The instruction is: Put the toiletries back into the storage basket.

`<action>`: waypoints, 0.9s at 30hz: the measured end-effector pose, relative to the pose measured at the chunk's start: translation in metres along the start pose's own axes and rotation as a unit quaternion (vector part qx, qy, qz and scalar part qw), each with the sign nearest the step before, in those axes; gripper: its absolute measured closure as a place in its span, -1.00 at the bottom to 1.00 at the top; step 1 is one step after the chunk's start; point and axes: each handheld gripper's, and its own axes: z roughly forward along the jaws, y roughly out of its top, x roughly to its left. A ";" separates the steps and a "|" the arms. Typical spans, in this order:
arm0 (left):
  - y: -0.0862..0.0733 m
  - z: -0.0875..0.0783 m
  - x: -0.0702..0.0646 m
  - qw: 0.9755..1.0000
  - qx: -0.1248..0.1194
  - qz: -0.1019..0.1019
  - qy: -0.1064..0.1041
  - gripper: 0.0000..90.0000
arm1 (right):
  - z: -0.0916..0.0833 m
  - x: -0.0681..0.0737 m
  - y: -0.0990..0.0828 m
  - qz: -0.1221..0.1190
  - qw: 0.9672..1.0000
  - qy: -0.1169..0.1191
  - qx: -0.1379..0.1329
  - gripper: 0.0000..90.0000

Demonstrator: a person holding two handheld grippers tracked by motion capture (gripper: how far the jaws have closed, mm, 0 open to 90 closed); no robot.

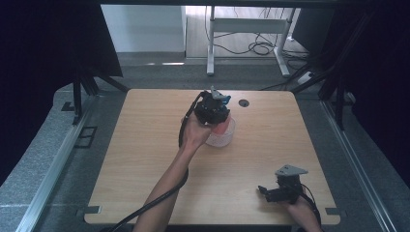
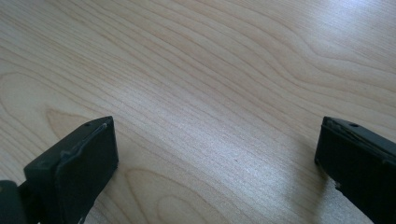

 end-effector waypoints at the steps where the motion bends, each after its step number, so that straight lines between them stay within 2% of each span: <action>1: -0.001 0.001 0.000 1.000 0.000 -0.001 0.000 0.18 | 0.000 0.000 0.000 -0.001 1.000 0.000 0.000 -1.00; 12: -0.016 0.015 -0.001 1.000 0.002 -0.008 0.001 0.18 | 0.000 0.000 0.000 -0.001 1.000 0.000 0.000 -1.00; 27: -0.028 0.028 -0.005 1.000 0.006 -0.013 -0.003 0.18 | 0.000 0.000 0.000 -0.001 1.000 0.001 0.000 -1.00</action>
